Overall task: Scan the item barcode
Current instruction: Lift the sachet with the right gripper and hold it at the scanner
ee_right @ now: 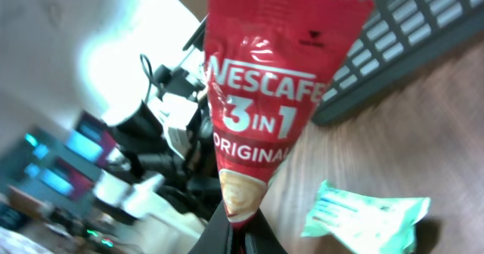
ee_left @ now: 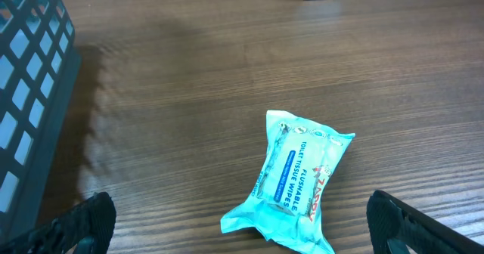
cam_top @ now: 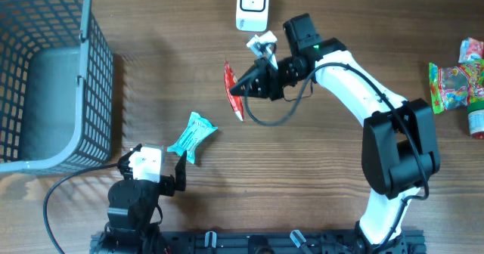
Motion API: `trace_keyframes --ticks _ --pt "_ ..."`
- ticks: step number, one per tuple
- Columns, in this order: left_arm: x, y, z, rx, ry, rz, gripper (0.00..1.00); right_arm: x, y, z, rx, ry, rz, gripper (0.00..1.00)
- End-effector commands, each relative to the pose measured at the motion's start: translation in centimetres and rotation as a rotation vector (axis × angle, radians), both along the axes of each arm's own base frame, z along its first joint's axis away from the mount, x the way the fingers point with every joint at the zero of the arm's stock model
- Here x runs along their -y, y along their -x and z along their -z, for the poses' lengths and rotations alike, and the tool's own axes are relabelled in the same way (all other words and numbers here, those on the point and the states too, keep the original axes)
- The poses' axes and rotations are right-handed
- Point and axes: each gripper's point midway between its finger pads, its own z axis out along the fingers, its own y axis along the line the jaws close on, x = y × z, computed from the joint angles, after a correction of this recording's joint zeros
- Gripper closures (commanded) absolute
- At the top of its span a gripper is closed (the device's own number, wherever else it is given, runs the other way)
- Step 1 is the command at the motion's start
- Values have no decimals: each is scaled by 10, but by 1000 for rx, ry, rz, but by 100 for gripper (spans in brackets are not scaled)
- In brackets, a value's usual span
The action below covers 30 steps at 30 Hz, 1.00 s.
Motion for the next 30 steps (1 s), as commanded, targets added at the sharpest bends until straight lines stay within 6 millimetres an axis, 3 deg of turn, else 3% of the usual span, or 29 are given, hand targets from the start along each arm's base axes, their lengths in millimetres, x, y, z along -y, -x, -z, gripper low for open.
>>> trace_keyframes --ticks 1,3,4,6,10,14,18,22,25,27,30 --pt "1 0 2 2 -14 10 0 -9 -18 12 -335 188 86 96" --pt "1 0 2 2 -14 10 0 -6 -60 54 -480 444 400 96" --pt "1 0 2 2 -14 10 0 9 -96 77 -547 556 668 96" --pt "1 0 2 2 -14 10 0 16 -117 77 -555 549 783 96" --pt "1 0 2 2 -14 10 0 25 -160 58 -527 464 987 95" --pt "1 0 2 2 -14 10 0 39 -187 45 -547 436 1161 95" --pt "1 0 2 2 -14 10 0 42 -217 37 -531 400 1249 95" --pt "1 0 2 2 -14 10 0 26 -259 56 -577 398 1241 95" --pt "1 0 2 2 -14 10 0 27 -279 71 -639 426 1301 95" --pt "1 0 2 2 -14 10 0 29 -288 75 -674 398 1343 95" --pt "1 0 2 2 -14 10 0 17 -292 71 -711 327 1289 95"
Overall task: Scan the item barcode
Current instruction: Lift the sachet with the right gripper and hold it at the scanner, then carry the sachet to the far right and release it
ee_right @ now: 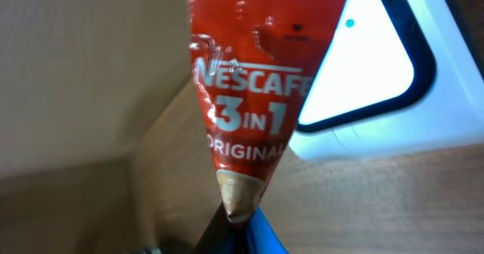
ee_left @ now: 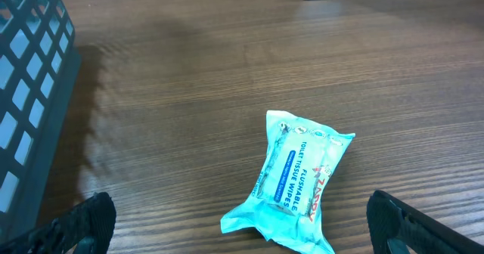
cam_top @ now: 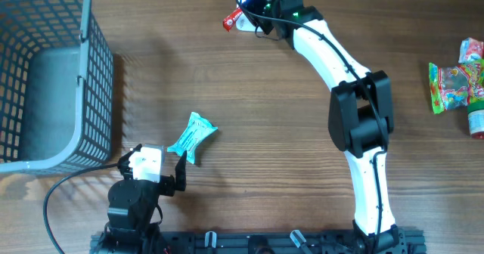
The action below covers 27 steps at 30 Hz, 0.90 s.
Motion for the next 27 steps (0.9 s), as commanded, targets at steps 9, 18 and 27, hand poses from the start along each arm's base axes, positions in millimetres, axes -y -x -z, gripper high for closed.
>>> trace_keyframes --ticks 9,18,27 --pt "1 0 2 2 -14 10 0 -22 -3 30 -96 -152 -32 95" --pt "1 0 2 2 -14 10 0 -2 22 5 -96 -3 -169 95" --pt "1 0 2 2 -14 10 0 241 121 -42 -456 559 96 96"
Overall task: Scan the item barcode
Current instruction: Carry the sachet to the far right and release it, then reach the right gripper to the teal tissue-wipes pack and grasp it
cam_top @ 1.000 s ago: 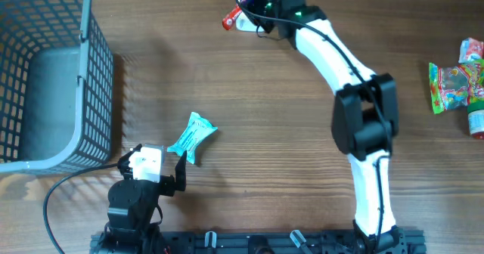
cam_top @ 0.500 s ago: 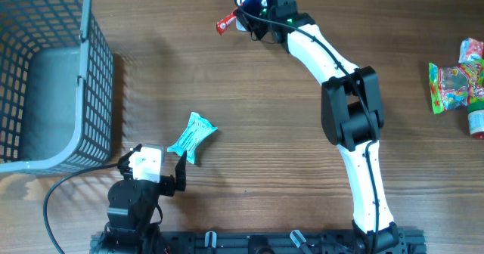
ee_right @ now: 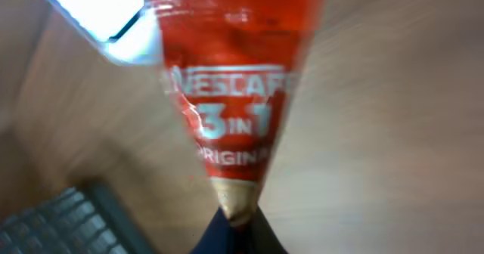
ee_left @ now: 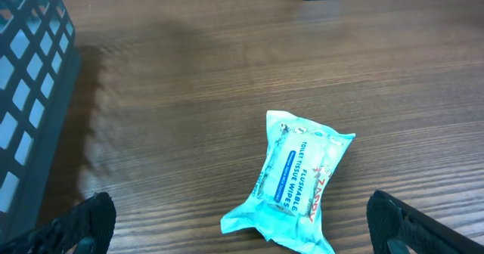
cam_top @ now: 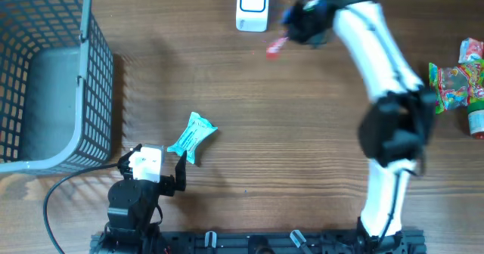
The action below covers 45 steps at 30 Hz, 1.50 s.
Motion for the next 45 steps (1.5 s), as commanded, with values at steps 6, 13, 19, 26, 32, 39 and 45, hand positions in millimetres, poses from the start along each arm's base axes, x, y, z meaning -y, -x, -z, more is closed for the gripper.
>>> trace_keyframes --ticks 6,13,19,26,32,39,45 --pt "1 0 2 2 -14 10 0 252 42 45 -151 516 110 89" --pt "1 0 2 2 -14 10 0 330 79 82 -222 504 216 57" --pt "1 0 2 2 -14 10 0 244 68 24 -96 240 56 0" --pt "1 0 2 2 -14 10 0 -2 106 -2 -88 -125 -468 0" --pt "1 0 2 2 -14 10 0 -143 178 30 -299 -246 -457 0" --pt "1 0 2 2 -14 10 0 -236 221 67 -399 -363 -265 0" --pt "1 0 2 2 -14 10 0 -223 215 110 -346 -263 -114 10"
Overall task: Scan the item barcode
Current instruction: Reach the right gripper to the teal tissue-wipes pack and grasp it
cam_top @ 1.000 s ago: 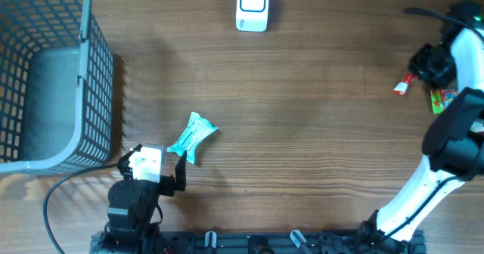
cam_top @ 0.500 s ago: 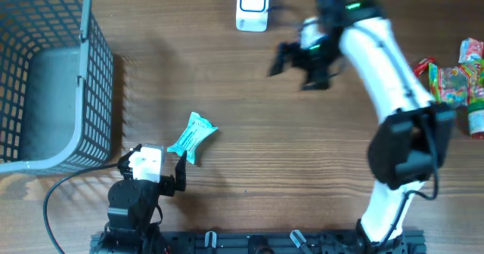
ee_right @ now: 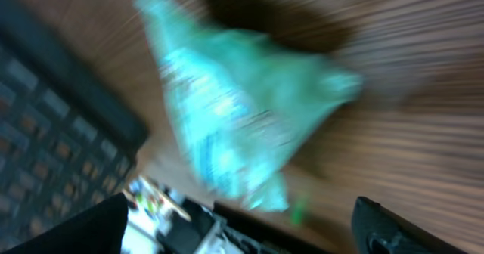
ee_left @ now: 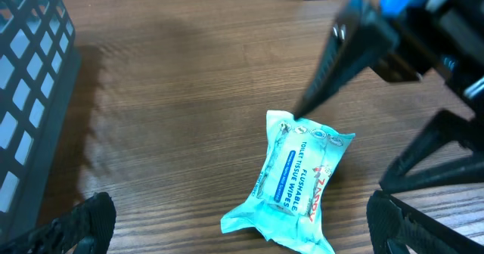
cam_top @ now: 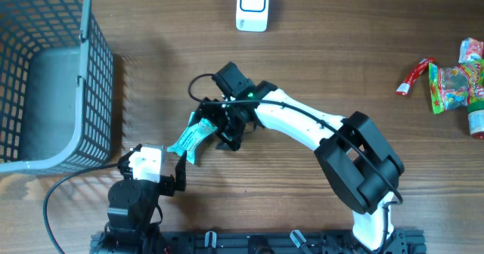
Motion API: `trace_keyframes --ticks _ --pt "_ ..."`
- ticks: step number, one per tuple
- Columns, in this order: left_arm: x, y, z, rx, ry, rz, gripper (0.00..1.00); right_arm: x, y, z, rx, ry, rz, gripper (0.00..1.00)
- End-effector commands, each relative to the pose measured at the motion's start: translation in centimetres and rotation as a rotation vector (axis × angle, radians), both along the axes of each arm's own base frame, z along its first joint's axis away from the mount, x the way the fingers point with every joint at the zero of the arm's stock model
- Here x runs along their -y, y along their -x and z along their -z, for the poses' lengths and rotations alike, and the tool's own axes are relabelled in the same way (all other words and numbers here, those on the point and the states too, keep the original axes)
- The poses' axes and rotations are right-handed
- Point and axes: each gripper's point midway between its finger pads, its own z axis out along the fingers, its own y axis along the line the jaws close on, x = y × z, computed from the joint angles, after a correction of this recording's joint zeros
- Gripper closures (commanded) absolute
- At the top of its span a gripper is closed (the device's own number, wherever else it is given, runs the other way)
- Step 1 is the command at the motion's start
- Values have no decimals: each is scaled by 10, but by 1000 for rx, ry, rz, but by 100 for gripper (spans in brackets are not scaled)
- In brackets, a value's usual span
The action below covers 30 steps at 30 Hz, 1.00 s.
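A teal pack of flushable wipes (cam_top: 190,139) (ee_left: 299,178) lies flat on the wooden table, blurred in the right wrist view (ee_right: 234,125). My right gripper (cam_top: 212,131) (ee_right: 242,235) is open and low over the pack's far end, one dark finger (ee_left: 340,65) on each side of it, nothing held. Just short of the pack's near end, my left gripper (cam_top: 178,172) (ee_left: 242,235) rests open and empty. The white scanner (cam_top: 252,4) stands at the table's far edge. A red Nescafe sachet (cam_top: 412,76) lies at the far right.
A grey mesh basket (cam_top: 45,80) (ee_left: 30,95) fills the far left. Colourful candy packets (cam_top: 454,76) lie at the right edge, beside the red sachet. The right arm (cam_top: 302,125) stretches across the middle of the table.
My right gripper held the red sachet just right of the scanner. Now the sachet lies at the far right by the candy packets, and the gripper is open at the wipes pack.
My right gripper first held the red sachet above mid-table, then over the scanner, then to the right of the scanner. Now the sachet lies at the right edge and the open gripper straddles the wipes pack. The left arm and the pack kept still.
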Motion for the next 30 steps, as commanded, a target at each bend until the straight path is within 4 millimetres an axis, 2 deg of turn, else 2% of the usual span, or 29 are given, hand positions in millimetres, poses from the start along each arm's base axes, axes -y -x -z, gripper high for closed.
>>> trace_keyframes --ticks 1,5,9,13,16,20,23,26,30 --pt "1 0 2 2 -14 10 0 12 -10 11 3 82 120 12" --pt "1 0 2 2 -14 10 0 8 -19 9 52 67 132 17" --pt "1 0 2 2 -14 10 0 -5 -5 10 11 76 158 24" --pt "1 0 2 2 -14 10 0 -14 2 15 47 125 196 32" --pt "1 0 2 2 -14 10 0 -21 6 13 60 112 189 32" --pt "1 0 2 2 -14 10 0 -10 -9 20 136 176 241 36" --pt "1 0 2 2 -14 10 0 -17 -13 28 142 160 248 45" --pt "1 0 2 2 -14 10 0 -33 -2 38 69 107 235 50" --pt "1 0 2 2 -14 10 0 -36 7 47 63 125 216 54"
